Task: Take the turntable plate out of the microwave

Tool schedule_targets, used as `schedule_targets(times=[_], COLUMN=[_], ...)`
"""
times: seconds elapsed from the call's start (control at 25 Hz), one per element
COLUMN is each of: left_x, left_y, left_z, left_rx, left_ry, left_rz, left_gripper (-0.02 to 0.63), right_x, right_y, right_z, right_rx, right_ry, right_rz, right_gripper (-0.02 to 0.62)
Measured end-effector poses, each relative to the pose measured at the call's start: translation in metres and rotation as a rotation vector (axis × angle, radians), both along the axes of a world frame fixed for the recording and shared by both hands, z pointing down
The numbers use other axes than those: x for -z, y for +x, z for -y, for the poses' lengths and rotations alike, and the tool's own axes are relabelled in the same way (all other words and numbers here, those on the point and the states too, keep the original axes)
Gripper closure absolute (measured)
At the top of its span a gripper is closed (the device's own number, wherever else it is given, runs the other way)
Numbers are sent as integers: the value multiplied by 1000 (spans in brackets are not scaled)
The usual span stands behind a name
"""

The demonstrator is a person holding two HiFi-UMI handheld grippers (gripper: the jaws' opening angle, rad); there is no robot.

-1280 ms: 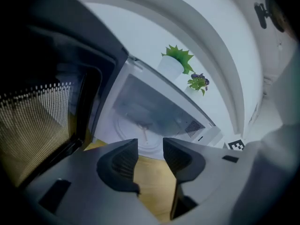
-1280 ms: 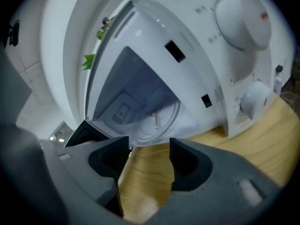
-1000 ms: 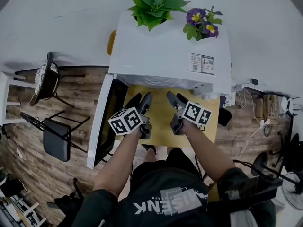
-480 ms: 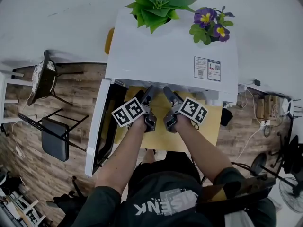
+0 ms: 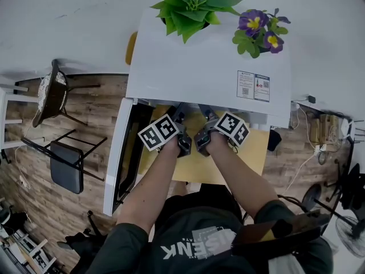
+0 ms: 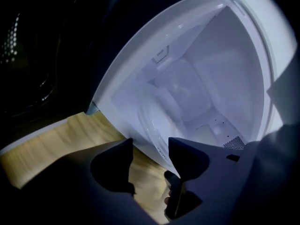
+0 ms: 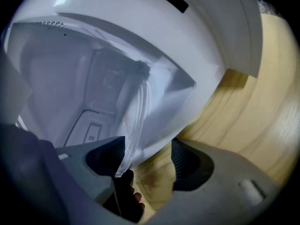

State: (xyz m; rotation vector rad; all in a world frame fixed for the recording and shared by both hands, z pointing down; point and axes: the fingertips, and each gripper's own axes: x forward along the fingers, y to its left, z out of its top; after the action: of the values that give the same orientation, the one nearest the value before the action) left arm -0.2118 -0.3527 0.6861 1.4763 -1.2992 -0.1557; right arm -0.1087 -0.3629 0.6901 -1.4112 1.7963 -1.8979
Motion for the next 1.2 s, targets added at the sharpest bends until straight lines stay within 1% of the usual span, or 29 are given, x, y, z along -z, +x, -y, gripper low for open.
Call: schedule_targets(times=[0.12,0.2,0.28,0.36,0.4,0.44,0.56,0.68,0.76,0.84,1.16,1.2], left_x=[-2,-1,1,5,6,6,7,7,7,8,8,8], left_y=[1,4,8,12,14,15,16,16,16,16,19,20], left_z=[-4,-7,-10,-14,-16,-18,-26,-37,-46,-53,-84,-88], left_rx=[9,-9,-28,-36,-40,-43,-45,-51,-62,-70,-93,-96], left_ry=[-12,-8,3,9,11,11,5,-5,-3,-3,-19,-18], left_rz=[-45,-29,-17,-34,-48,-64,-112,-139,-146,-148,-163,-165], left_gripper=[370,381,415,459,496,499,512,518,522,522,525,525], right_x=[-1,-1,-2,-3,-3,-2,1,4,5,5,14,16], right_y=[0,1,2,2,2,1,0,-2,-3,-4,3,3], right_z=[-3,-7,-11,-17,-20,-22,-28,-37,-43,-44,-35,-36], right_rx=[0,-5,-4,6,10,14,20,48,73,84,66,70], right_ry=[2,4,3,0,2,7,16,26,47,68,170,182], right_rz=[4,18,24,29,32,38,63,44,43,67,100,97], right_gripper=[296,301,304,308,308,313,354,374,374,374,374,406])
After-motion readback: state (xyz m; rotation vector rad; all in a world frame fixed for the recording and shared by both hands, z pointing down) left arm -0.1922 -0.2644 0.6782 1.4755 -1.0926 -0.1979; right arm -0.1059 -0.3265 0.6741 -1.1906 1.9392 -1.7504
